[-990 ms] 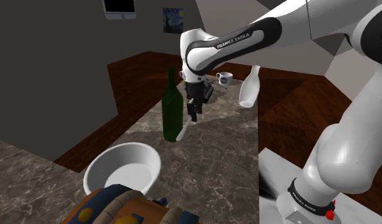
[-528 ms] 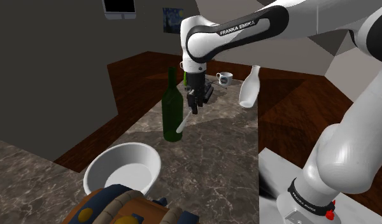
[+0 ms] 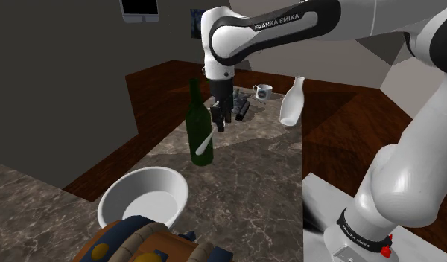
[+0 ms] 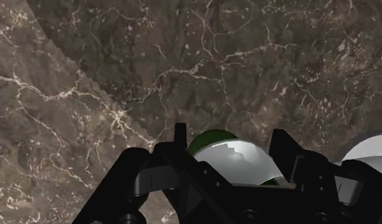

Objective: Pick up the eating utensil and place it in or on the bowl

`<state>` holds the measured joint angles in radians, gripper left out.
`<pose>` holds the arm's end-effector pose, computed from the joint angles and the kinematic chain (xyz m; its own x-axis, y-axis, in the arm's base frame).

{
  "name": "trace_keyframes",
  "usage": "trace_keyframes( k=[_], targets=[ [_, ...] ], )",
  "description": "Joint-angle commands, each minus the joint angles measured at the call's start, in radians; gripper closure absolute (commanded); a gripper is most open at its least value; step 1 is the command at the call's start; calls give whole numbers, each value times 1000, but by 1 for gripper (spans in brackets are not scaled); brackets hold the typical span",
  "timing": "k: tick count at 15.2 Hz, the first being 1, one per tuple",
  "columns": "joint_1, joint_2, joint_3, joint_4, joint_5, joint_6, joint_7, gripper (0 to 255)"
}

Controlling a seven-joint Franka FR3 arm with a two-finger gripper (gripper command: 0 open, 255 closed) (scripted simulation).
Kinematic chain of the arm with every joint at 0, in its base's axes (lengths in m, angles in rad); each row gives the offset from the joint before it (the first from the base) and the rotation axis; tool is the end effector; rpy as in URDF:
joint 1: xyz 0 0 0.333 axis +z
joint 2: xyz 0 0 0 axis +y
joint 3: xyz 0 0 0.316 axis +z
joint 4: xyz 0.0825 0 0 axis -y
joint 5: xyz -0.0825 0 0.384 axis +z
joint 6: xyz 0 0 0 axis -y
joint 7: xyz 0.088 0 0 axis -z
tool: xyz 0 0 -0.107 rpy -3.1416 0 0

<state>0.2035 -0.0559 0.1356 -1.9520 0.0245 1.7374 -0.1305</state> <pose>0.4940 0.1777 0.4887 0.8827 0.4436 -0.1552 0.4436 -0.8955 -0.0361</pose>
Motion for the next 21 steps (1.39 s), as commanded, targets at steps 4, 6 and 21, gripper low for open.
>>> trace_keyframes(
  k=[4,6,21],
  targets=[
    [58,59,62,76,11,-14,120,255],
    [82,91,85,115,11,-21,167,255],
    [240,352,186,403,-37,-45,428,255]
  ],
)
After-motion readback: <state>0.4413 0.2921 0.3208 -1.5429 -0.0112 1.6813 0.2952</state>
